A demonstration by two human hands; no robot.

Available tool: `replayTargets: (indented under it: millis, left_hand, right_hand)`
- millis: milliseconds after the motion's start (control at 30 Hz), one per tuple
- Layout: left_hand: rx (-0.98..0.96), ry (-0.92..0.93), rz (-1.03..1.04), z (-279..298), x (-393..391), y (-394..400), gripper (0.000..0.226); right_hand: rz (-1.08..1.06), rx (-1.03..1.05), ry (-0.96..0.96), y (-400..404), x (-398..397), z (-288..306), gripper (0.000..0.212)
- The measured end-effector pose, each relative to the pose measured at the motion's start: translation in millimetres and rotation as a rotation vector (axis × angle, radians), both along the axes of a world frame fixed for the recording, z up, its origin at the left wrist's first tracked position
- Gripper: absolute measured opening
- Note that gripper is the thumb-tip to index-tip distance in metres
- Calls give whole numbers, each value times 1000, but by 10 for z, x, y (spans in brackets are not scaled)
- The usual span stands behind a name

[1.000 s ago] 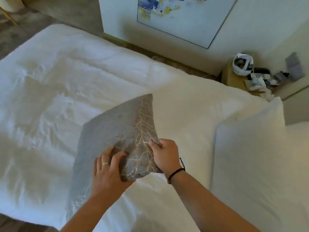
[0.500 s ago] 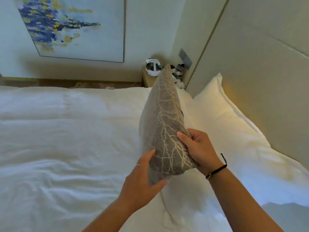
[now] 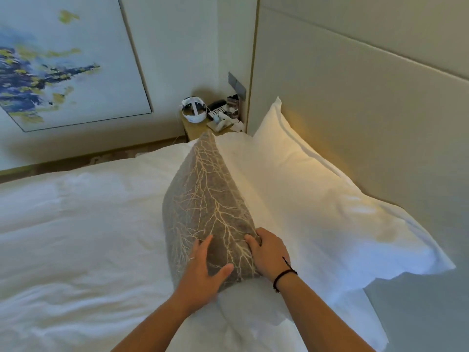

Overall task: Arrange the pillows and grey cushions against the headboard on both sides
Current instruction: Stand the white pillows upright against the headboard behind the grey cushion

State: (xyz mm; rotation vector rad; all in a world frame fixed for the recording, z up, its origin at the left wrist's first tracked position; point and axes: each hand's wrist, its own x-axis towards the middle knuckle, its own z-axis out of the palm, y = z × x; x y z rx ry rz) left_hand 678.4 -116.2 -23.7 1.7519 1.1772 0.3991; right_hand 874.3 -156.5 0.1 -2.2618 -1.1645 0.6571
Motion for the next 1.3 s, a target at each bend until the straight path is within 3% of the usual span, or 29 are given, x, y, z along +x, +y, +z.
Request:
replayTargets:
  millis: [133,433,567,800,1067,1300]
  left_hand:
    - [2,55,62,30,186,40,93]
    - [30,124,227,66,467,155,89]
    - [89,149,281,73,622,85,79]
    - [130,110,306,175,854,32,75]
    - [315,118,86,389,1143,96,64]
    - [379,185,-243,275,1425,95,42]
  right_hand:
    - [115,-19,71,102,-61,-121,19]
    - [340,35,119,30,213,-234,51]
    - [263,19,-6,-261,387,-363,50]
    - [301,-94,32,-790,617,-573,53]
    - [176,-231,114,-1104,610,-284,68]
    - [122,-346,109,-1537,713,-100,45]
